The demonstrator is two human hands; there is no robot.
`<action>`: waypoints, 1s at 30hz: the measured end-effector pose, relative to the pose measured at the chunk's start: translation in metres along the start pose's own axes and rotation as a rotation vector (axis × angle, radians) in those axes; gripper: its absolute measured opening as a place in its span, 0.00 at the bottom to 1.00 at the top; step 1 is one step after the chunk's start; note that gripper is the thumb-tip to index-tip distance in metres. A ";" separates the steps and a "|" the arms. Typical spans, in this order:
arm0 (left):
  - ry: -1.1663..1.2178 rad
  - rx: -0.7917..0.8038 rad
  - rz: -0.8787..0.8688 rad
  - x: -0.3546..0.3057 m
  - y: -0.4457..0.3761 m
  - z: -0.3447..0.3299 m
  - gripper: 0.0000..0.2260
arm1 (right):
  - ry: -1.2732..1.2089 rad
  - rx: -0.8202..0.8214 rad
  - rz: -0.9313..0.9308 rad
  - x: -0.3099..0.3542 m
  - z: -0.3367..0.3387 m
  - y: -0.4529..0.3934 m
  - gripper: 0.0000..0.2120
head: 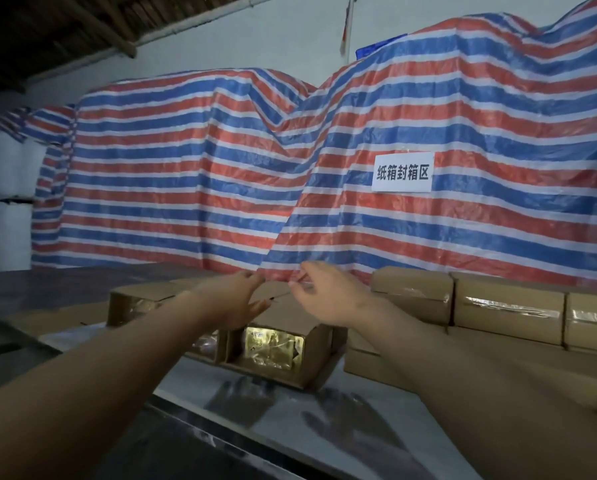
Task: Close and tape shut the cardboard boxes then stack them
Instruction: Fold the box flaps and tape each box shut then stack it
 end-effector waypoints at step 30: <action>0.200 -0.203 0.057 0.040 -0.019 -0.038 0.02 | -0.309 -0.004 -0.187 -0.034 -0.064 0.013 0.11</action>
Point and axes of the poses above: each hand's wrist, its own y-axis away from the middle knuckle, its own z-axis out of the back of the hand, x = y × z, the point moved 9 cm from there along -y, towards the middle knuckle, and after that the axes turned 4 degrees about -x, right-handed, at the moved point
